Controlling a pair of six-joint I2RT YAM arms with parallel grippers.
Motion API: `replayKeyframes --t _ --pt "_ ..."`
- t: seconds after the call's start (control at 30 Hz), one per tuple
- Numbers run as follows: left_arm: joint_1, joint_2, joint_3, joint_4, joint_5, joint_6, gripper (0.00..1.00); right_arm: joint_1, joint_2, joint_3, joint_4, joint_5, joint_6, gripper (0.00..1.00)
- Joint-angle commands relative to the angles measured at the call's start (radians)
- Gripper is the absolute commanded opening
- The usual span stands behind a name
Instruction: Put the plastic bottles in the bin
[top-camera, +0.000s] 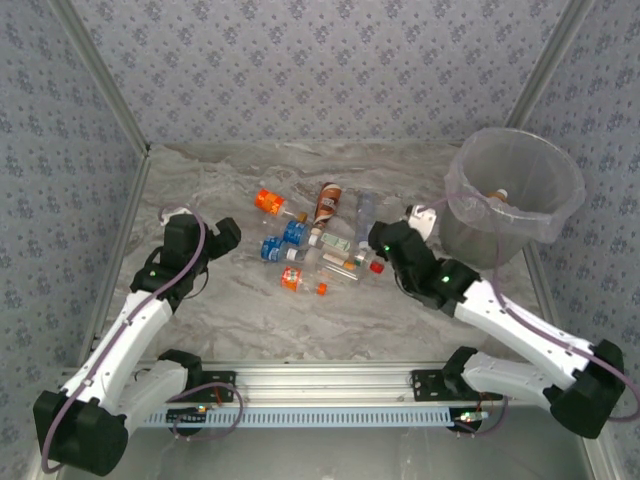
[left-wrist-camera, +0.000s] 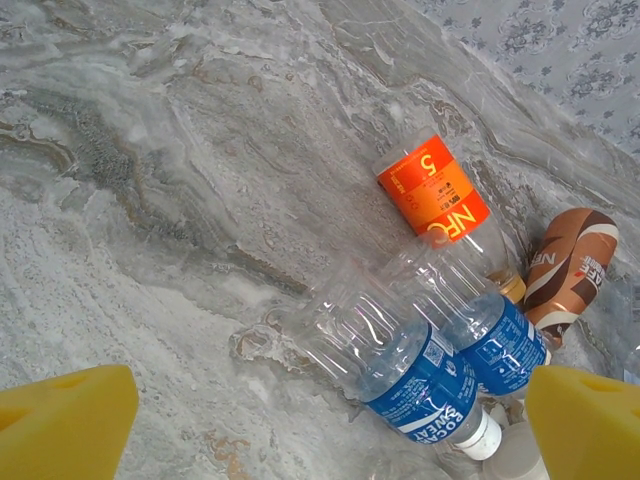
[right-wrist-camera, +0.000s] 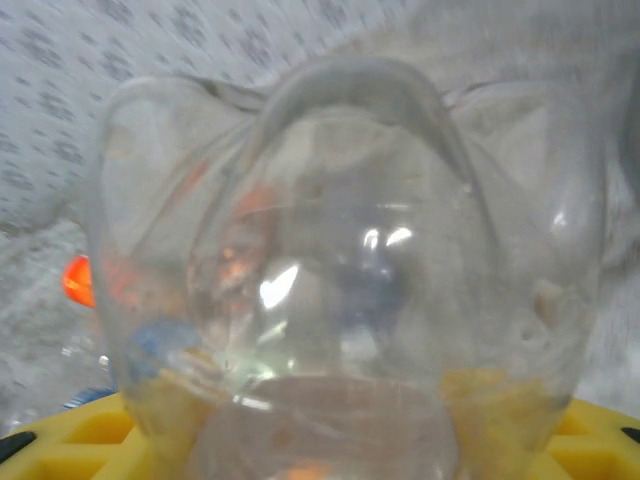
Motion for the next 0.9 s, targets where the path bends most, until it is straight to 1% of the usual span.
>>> replayKeyframes --t 0.0,0.13,0.27,0.4,0.53,0.67,0.87 --pt "0.007 0.001 0.021 0.011 0.005 -0.003 1.00 -0.047 -0.076 0.087 0.003 0.047 -0.284 0.41" --pt "0.007 0.009 0.018 0.019 0.005 -0.020 0.99 -0.148 -0.121 0.159 -0.003 -0.037 -0.412 0.42" --pt "0.007 0.018 0.021 0.022 0.013 -0.028 1.00 -0.279 -0.125 0.238 -0.051 -0.138 -0.468 0.43" --pt "0.007 0.019 0.018 0.032 0.019 -0.037 1.00 -0.427 -0.112 0.292 -0.066 -0.274 -0.522 0.42" --pt "0.008 0.014 0.010 0.032 -0.018 -0.053 0.99 -0.535 -0.078 0.351 -0.093 -0.333 -0.581 0.42" --pt "0.007 -0.016 -0.018 0.058 -0.036 -0.064 0.99 -0.654 -0.034 0.394 -0.132 -0.397 -0.596 0.43" --pt "0.007 -0.052 -0.032 0.049 -0.061 -0.057 0.99 -0.882 0.084 0.467 -0.222 -0.544 -0.621 0.44"
